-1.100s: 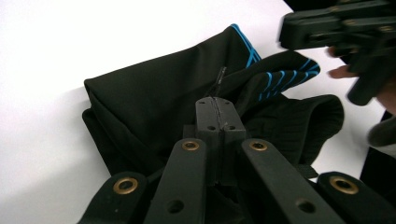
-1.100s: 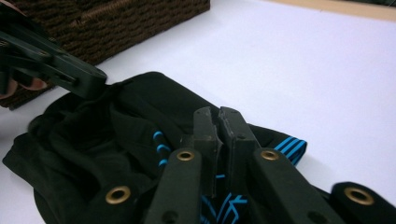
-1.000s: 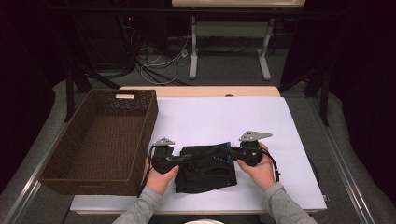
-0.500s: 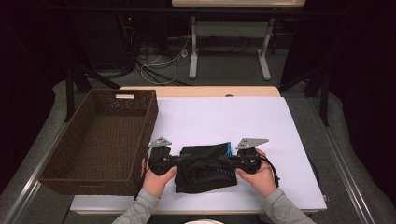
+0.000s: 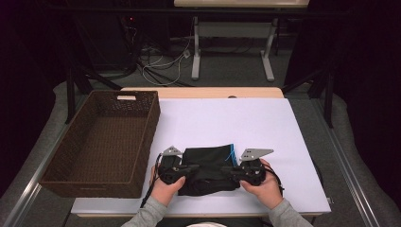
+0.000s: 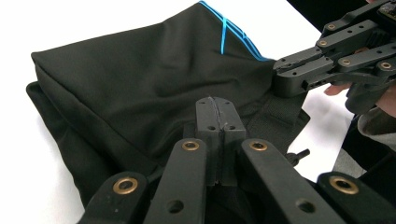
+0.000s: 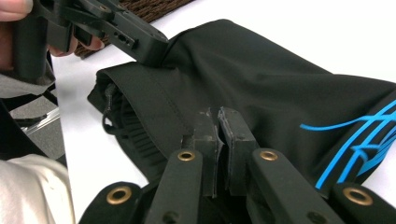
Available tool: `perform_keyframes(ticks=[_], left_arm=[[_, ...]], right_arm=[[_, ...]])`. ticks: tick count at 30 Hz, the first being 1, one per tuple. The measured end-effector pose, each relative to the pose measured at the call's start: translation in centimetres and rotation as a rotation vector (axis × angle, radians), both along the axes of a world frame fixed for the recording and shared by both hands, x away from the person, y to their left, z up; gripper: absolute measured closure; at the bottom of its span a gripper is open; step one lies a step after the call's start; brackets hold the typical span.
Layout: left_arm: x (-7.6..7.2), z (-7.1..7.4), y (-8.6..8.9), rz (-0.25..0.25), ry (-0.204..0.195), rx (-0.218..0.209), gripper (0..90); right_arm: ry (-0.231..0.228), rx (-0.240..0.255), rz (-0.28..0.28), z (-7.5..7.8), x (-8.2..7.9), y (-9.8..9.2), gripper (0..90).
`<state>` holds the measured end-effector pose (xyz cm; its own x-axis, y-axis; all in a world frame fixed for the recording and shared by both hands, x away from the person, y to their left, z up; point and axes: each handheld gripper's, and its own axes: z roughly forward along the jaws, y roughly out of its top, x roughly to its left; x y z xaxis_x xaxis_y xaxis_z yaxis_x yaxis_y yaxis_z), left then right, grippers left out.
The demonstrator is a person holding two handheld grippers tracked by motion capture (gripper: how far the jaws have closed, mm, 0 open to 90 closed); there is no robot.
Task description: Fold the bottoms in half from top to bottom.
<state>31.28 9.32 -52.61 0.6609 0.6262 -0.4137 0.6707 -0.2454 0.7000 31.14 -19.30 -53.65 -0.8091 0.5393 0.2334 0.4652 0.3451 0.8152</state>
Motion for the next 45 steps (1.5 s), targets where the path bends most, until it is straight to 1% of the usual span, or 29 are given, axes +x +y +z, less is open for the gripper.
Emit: perform_keyframes(ticks=[4, 5, 6, 7, 10, 12, 13, 14, 19, 20, 21, 22, 25, 26, 27, 28, 29, 30, 32, 33, 34, 37, 38, 39, 40, 41, 42, 44, 45], left_arm=[[-0.4, -0.1, 0.1, -0.004, 0.001, 0.012, 90.0], [-0.4, -0.2, 0.1, -0.007, 0.0, 0.015, 90.0], [-0.5, -0.2, 0.1, -0.01, 0.0, 0.02, 90.0], [-0.6, -0.3, 0.1, -0.01, 0.003, 0.02, 90.0], [-0.8, -0.6, 0.2, -0.014, 0.004, 0.03, 90.0], [-1.0, -0.8, 0.3, -0.014, 0.005, 0.04, 90.0], [-1.0, -0.9, 0.4, -0.013, 0.005, 0.042, 90.0], [-1.1, -0.9, 0.4, -0.011, 0.007, 0.042, 90.0], [-1.2, -1.2, 0.6, -0.011, 0.009, 0.047, 90.0], [-1.2, -1.3, 0.7, -0.009, 0.01, 0.046, 90.0], [-1.2, -1.3, 0.7, -0.007, 0.011, 0.048, 90.0], [-1.2, -1.4, 0.7, -0.004, 0.013, 0.048, 90.0], [-1.2, -1.5, 0.8, -0.006, 0.012, 0.045, 90.0], [-1.3, -1.5, 0.8, -0.005, 0.012, 0.043, 90.0], [-1.3, -1.5, 0.8, -0.006, 0.011, 0.044, 90.0], [-1.4, -1.5, 0.8, -0.004, 0.01, 0.046, 90.0], [-1.4, -1.5, 0.8, -0.004, 0.01, 0.046, 90.0], [-1.4, -1.5, 0.8, -0.005, 0.004, 0.051, 90.0], [-1.5, -1.5, 0.8, -0.007, 0.003, 0.053, 90.0], [-1.5, -1.5, 0.8, -0.007, 0.003, 0.053, 90.0], [-1.5, -1.6, 0.8, -0.007, 0.004, 0.052, 90.0], [-1.5, -1.6, 0.8, -0.006, 0.006, 0.051, 90.0], [-1.5, -1.7, 0.8, -0.008, 0.007, 0.051, 90.0], [-1.5, -1.7, 0.8, -0.001, 0.011, 0.046, 90.0], [-1.5, -1.8, 0.8, -0.004, 0.01, 0.045, 90.0], [-1.5, -1.8, 0.8, -0.004, 0.01, 0.045, 90.0], [-1.5, -1.8, 0.8, -0.004, 0.01, 0.045, 90.0], [-1.5, -1.8, 0.8, -0.002, 0.008, 0.043, 90.0], [-1.5, -1.8, 0.8, 0.0, 0.008, 0.043, 90.0]], right_arm=[[0.008, -0.008, 0.004, -0.2, -0.4, 0.0, 86.1], [0.004, -0.001, 0.008, -0.3, -0.4, 0.1, 86.1], [0.014, -0.002, 0.009, -0.3, -0.6, 0.1, 86.1], [0.014, 0.008, 0.012, -0.4, -0.6, 0.2, 86.1], [0.016, -0.005, 0.021, -0.5, -0.8, 0.4, 86.1], [0.014, -0.003, 0.024, -0.6, -0.9, 0.6, 86.1], [0.021, -0.01, 0.033, -0.6, -1.0, 0.6, 86.0], [0.016, -0.003, 0.033, -0.7, -1.0, 0.7, 86.0], [0.013, -0.002, 0.032, -0.5, -1.1, 0.6, 84.9], [0.005, -0.001, 0.022, -0.3, -1.1, 0.5, 84.8], [-0.001, 0.016, 0.013, -0.2, -1.1, 0.4, 84.8], [0.002, 0.016, 0.008, 0.0, -1.1, 0.1, 84.8], [-0.007, 0.014, -0.012, 0.1, -1.3, -0.6, 84.7], [-0.016, 0.014, -0.02, 0.0, -1.3, -0.8, 84.7], [-0.011, 0.021, -0.028, 0.0, -1.4, -0.9, 84.7], [-0.01, 0.008, -0.034, 0.0, -1.4, -1.2, 84.6], [-0.01, 0.008, -0.034, 0.0, -1.4, -1.2, 84.6], [-0.022, -0.001, -0.043, -0.1, -1.4, -1.6, 84.5], [-0.016, -0.005, -0.055, -0.2, -1.4, -1.9, 84.4], [-0.005, 0.005, -0.061, -0.4, -1.4, -2.0, 84.3], [0.0, 0.0, -0.065, -0.5, -1.4, -2.1, 84.3], [0.008, 0.001, -0.065, -0.7, -1.5, -2.2, 84.2], [0.007, -0.014, -0.073, -0.9, -1.6, -2.2, 84.2], [0.009, -0.016, -0.066, -1.0, -1.5, -2.2, 84.2], [0.028, -0.026, -0.068, -1.1, -1.5, -2.2, 84.2], [0.025, -0.025, -0.071, -1.4, -1.5, -2.2, 84.2], [0.036, -0.028, -0.076, -1.5, -1.5, -2.2, 84.3], [0.036, -0.027, -0.082, -1.7, -1.5, -2.2, 84.5], [0.044, -0.024, -0.086, -1.7, -1.5, -2.3, 84.5]])
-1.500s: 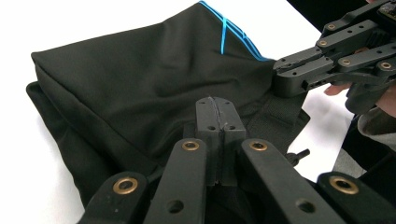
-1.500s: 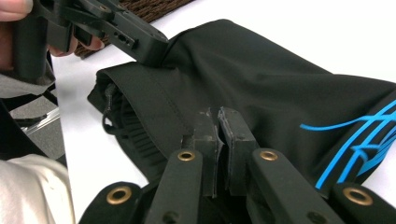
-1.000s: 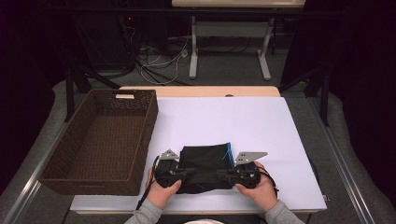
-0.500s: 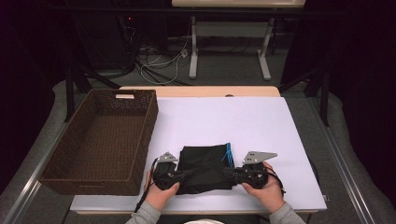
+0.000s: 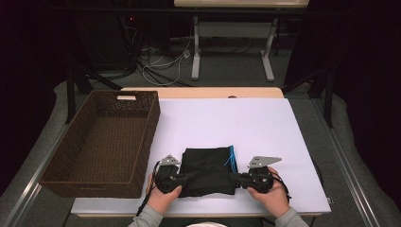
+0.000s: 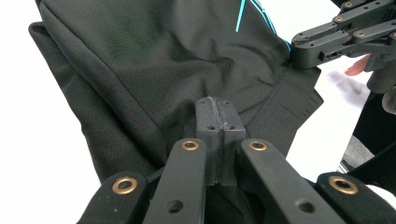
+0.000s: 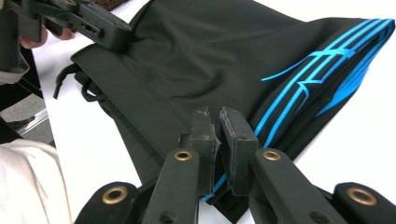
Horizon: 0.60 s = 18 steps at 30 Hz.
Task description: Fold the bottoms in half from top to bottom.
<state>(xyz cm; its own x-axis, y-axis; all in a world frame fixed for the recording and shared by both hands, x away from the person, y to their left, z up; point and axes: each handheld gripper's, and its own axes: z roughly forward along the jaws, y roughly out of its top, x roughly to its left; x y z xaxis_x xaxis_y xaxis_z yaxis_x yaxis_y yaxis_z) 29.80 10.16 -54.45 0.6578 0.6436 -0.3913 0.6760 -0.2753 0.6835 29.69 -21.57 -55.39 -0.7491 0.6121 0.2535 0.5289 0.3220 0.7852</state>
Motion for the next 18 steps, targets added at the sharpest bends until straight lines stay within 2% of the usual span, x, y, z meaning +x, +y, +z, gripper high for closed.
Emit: perform_keyframes(ticks=[3, 5, 8, 9, 18], left_arm=[[-0.07, 0.0, -0.02, 0.004, -0.004, 0.0, 89.9], [-0.09, -0.01, -0.01, 0.005, -0.006, 0.001, 89.9], [-0.06, -0.04, 0.01, 0.01, -0.007, -0.003, 89.9], [-0.07, -0.03, 0.0, 0.011, -0.007, -0.002, 89.9], [-0.14, 0.19, 0.07, 0.019, -0.011, -0.005, 89.6]], right_arm=[[0.017, -0.009, -0.017, -0.26, 0.1, -0.16, 84.9], [0.015, 0.005, -0.02, -0.4, 0.03, -0.12, 84.9], [0.022, -0.008, -0.02, -0.36, -0.08, -0.16, 84.9], [0.017, 0.006, -0.024, -0.44, -0.06, -0.12, 84.9], [0.005, 0.016, -0.027, -0.36, -0.05, -0.07, 82.2]])
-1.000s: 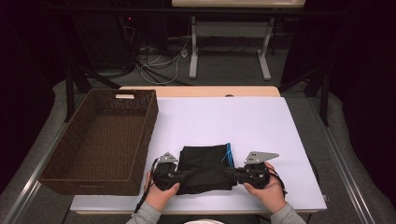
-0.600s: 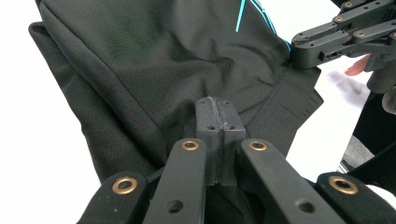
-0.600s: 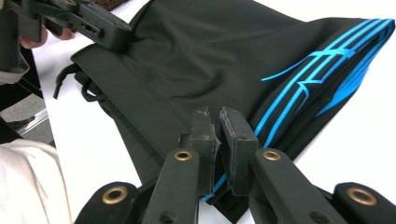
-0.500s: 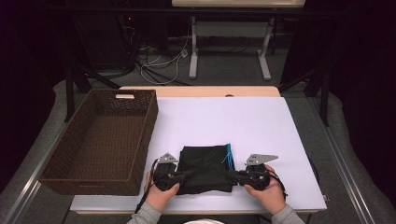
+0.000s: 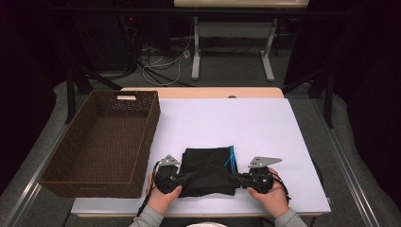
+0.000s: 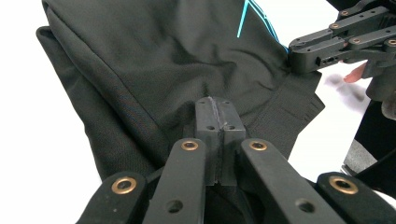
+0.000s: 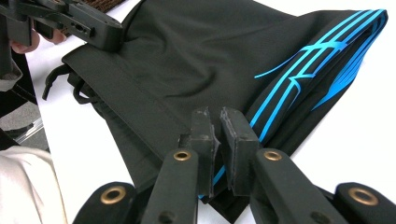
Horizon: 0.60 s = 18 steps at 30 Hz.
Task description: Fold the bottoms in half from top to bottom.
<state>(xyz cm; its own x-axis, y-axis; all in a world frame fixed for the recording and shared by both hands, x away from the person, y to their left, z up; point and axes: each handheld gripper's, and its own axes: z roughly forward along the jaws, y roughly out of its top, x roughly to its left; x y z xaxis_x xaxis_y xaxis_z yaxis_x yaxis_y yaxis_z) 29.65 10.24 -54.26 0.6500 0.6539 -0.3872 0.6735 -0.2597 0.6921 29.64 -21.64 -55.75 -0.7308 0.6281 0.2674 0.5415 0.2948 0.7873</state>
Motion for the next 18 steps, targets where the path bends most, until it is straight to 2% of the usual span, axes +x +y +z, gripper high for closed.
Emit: perform_keyframes(ticks=[15, 18], left_arm=[[-0.13, 0.56, 0.34, 0.058, -0.021, -0.02, 79.5], [-0.22, 0.68, 0.35, 0.063, -0.023, -0.02, 76.7]], right_arm=[[-0.078, 0.03, -0.025, 0.56, 0.0, -0.15, 70.9], [-0.088, 0.053, -0.032, 0.67, -0.03, -0.1, 67.4]])
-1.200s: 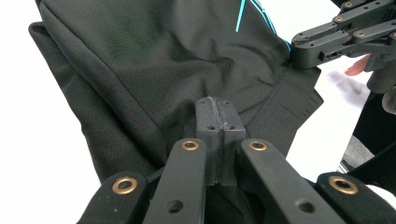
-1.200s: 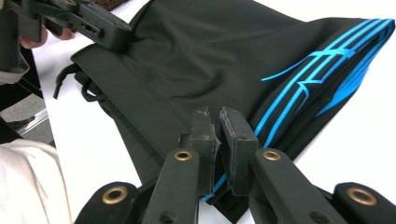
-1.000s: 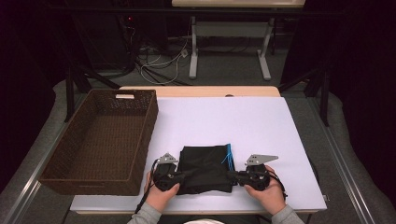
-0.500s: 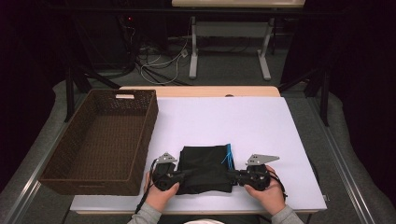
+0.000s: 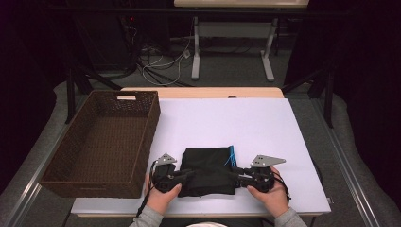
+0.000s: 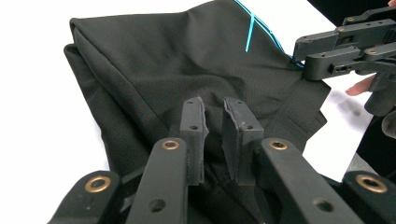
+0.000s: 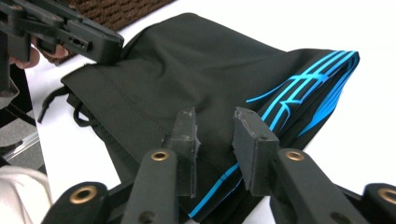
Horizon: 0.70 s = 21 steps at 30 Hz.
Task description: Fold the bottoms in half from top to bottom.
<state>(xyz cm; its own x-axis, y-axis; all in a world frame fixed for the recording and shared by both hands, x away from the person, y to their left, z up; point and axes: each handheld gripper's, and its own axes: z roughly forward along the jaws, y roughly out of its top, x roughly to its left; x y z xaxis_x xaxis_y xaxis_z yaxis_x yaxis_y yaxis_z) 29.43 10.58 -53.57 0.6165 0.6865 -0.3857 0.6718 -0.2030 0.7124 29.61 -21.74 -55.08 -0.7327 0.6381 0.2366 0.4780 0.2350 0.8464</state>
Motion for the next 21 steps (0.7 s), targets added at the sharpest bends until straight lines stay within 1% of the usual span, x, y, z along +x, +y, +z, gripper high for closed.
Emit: perform_keyframes(ticks=[2, 7, 8, 9, 11, 13, 14, 15, 16, 17, 18, 19, 20, 21], left_arm=[[-0.03, 0.04, 0.0, 0.003, 0.0, -0.002, 74.9], [0.01, 0.16, 0.08, 0.016, 0.006, 0.005, 70.2], [0.02, 0.14, 0.09, 0.021, 0.004, 0.001, 69.0], [0.04, 0.15, 0.12, 0.025, 0.005, 0.0, 67.5], [0.12, 0.17, 0.23, 0.031, 0.006, 0.003, 64.3], [0.21, 0.17, 0.33, 0.04, 0.008, -0.002, 62.0], [0.25, 0.18, 0.4, 0.04, 0.009, -0.002, 60.9], [0.25, 0.18, 0.4, 0.04, 0.009, -0.002, 59.6], [0.3, 0.15, 0.45, 0.049, 0.006, -0.004, 58.2], [0.3, 0.15, 0.45, 0.049, 0.006, -0.004, 57.4], [0.36, 0.15, 0.43, 0.065, 0.013, -0.022, 56.2], [0.44, 0.21, 0.44, 0.069, 0.011, -0.02, 55.0], [0.49, 0.24, 0.41, 0.069, 0.009, -0.018, 53.0], [0.55, 0.32, 0.39, 0.074, 0.007, -0.018, 52.1]], right_arm=[[-0.005, 0.006, -0.006, 0.03, -0.02, 0.04, 64.5], [-0.028, -0.009, -0.014, 0.06, -0.07, 0.25, 57.8], [-0.045, 0.001, -0.016, 0.05, -0.04, 0.34, 56.4], [-0.055, -0.003, -0.019, 0.1, -0.04, 0.34, 54.8], [-0.069, 0.001, -0.023, 0.17, -0.03, 0.41, 52.7], [-0.08, -0.008, -0.021, 0.25, 0.01, 0.43, 51.1], [-0.074, 0.003, -0.029, 0.27, -0.08, 0.53, 50.4], [-0.074, 0.003, -0.029, 0.27, -0.08, 0.53, 50.4], [-0.094, 0.001, -0.031, 0.26, -0.04, 0.63, 48.0], [-0.095, -0.004, -0.03, 0.3, -0.04, 0.64, 47.4], [-0.095, -0.017, -0.038, 0.39, -0.03, 0.65, 46.7], [-0.1, -0.011, -0.034, 0.4, 0.04, 0.68, 45.9], [-0.097, -0.015, -0.042, 0.56, 0.09, 0.7, 45.2], [-0.104, -0.013, -0.044, 0.63, 0.17, 0.74, 44.3]])
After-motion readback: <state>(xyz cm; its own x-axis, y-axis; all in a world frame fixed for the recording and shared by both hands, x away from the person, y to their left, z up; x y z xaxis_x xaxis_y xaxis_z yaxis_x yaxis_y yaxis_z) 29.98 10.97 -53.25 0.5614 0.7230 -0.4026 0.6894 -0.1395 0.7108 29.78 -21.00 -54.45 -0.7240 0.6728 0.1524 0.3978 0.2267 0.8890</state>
